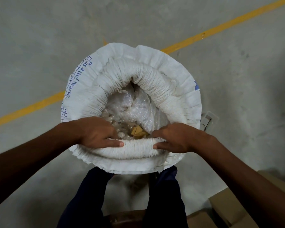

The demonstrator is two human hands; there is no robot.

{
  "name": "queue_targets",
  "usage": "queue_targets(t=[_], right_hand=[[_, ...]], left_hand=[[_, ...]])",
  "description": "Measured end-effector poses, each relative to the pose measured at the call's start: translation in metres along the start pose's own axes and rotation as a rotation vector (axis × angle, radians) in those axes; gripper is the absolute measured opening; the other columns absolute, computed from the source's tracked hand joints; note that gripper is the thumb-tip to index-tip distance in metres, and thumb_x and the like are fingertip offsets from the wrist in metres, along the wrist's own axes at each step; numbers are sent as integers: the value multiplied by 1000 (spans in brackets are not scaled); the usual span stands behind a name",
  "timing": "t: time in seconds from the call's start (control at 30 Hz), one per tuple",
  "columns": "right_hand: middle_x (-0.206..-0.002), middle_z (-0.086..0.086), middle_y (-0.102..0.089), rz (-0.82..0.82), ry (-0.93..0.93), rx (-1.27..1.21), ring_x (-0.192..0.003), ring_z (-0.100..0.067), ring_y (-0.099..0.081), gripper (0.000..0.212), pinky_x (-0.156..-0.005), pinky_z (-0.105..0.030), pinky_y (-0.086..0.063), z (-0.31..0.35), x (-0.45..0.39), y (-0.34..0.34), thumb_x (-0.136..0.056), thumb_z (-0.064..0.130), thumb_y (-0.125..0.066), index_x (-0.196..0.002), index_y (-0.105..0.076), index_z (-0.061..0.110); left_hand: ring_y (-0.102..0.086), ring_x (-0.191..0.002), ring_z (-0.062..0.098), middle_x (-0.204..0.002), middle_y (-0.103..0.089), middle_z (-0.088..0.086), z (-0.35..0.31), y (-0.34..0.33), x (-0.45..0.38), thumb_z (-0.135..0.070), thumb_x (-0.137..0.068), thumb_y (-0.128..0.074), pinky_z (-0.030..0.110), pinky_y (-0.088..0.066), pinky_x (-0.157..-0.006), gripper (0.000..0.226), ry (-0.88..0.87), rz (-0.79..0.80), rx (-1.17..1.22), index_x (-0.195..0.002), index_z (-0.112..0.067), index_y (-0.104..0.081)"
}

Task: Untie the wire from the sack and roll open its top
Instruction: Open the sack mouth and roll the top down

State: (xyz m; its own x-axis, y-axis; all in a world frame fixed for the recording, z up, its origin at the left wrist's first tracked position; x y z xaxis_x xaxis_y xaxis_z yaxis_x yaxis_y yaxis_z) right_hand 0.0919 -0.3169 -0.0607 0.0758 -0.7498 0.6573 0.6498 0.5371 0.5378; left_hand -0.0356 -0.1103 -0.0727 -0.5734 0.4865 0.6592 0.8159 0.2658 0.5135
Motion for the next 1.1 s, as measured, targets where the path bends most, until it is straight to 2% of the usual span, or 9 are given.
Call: queue_targets(t=[0.17, 0.27, 0.33, 0.4, 0.53, 0.63, 0.77, 0.93, 1.1], right_hand=[[-109, -11, -76, -66, 9, 42, -105, -30, -70, 41, -87, -38, -51, 4, 3, 0, -105, 52, -49, -142, -57, 36], [-82, -6, -77, -262, 68, 95, -80, -28, -73, 40, -70, -38, -54, 9, 10, 1, -100, 54, -52, -130, -68, 32], [-73, -2, -74, -350, 84, 111, -70, -25, -72, 40, -64, -38, -55, 11, 14, -1, -98, 57, -53, -123, -71, 31], [-69, 1, -73, -378, 93, 111, -66, -24, -71, 40, -65, -40, -56, 11, 16, -4, -96, 62, -54, -115, -71, 31], [-77, 3, -76, -339, 146, 73, -77, -22, -74, 46, -85, -38, -50, 13, 18, -12, -96, 68, -49, -118, -69, 32], [-91, 1, -80, -286, 163, 74, -88, -23, -74, 53, -94, -38, -43, 15, 18, -15, -97, 70, -44, -125, -68, 32], [-99, 2, -80, -241, 165, 42, -93, -22, -74, 54, -92, -38, -49, 19, 20, -14, -96, 70, -47, -130, -67, 34], [-92, 2, -77, -193, 157, 19, -85, -21, -72, 50, -75, -40, -56, 23, 29, -17, -95, 71, -51, -131, -63, 39], [-99, 3, -76, -51, 117, 21, -92, -21, -70, 55, -80, -41, -56, 26, 34, -26, -91, 74, -52, -126, -67, 35]], left_hand=[[-61, -82, 10, -96, -72, -7, -1, -11, 10, -89, -88, -15, 34, -46, -76, 82, 1, 18, 1, -97, -27, -66], [-64, -86, 14, -84, -67, -9, -8, -2, 16, -78, -95, -41, 32, -32, -69, 52, 26, -127, -57, -102, -35, -69], [-65, -80, 16, -72, -60, -9, -9, 1, 20, -80, -91, -45, 32, -32, -65, 50, 31, -266, -89, -99, -36, -69], [-63, -75, 17, -74, -67, -7, -8, -2, 25, -82, -87, -46, 33, -34, -62, 52, 30, -350, -87, -96, -36, -69], [-64, -78, 19, -82, -71, -7, -13, -12, 29, -85, -84, -46, 37, -47, -66, 56, -19, -333, -80, -92, -33, -66], [-64, -79, 19, -84, -71, -7, -18, -14, 33, -85, -85, -45, 36, -47, -67, 58, -27, -296, -74, -93, -32, -66], [-60, -77, 19, -81, -68, -5, -24, -14, 35, -84, -88, -46, 35, -38, -64, 57, -5, -251, -84, -88, -29, -61], [-47, -70, 18, -79, -64, 0, -33, -17, 35, -84, -89, -44, 36, -34, -64, 62, 29, -147, -124, -88, -24, -59], [-64, -95, 20, -98, -73, -2, -42, -25, 36, -81, -90, -48, 34, -31, -72, 58, -6, -54, -141, -109, -30, -69]])
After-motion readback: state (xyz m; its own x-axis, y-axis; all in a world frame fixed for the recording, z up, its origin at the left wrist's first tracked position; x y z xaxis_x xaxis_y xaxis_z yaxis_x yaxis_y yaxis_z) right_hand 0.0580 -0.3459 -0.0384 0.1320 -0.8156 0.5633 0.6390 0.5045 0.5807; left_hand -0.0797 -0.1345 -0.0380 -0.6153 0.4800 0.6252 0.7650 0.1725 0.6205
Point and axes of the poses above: each hand's wrist, its own x-axis away from the middle knuckle, its own y-axis out of the back of the hand, z = x × y, the point moved 5 cm from there along -x, towards the middle knuckle
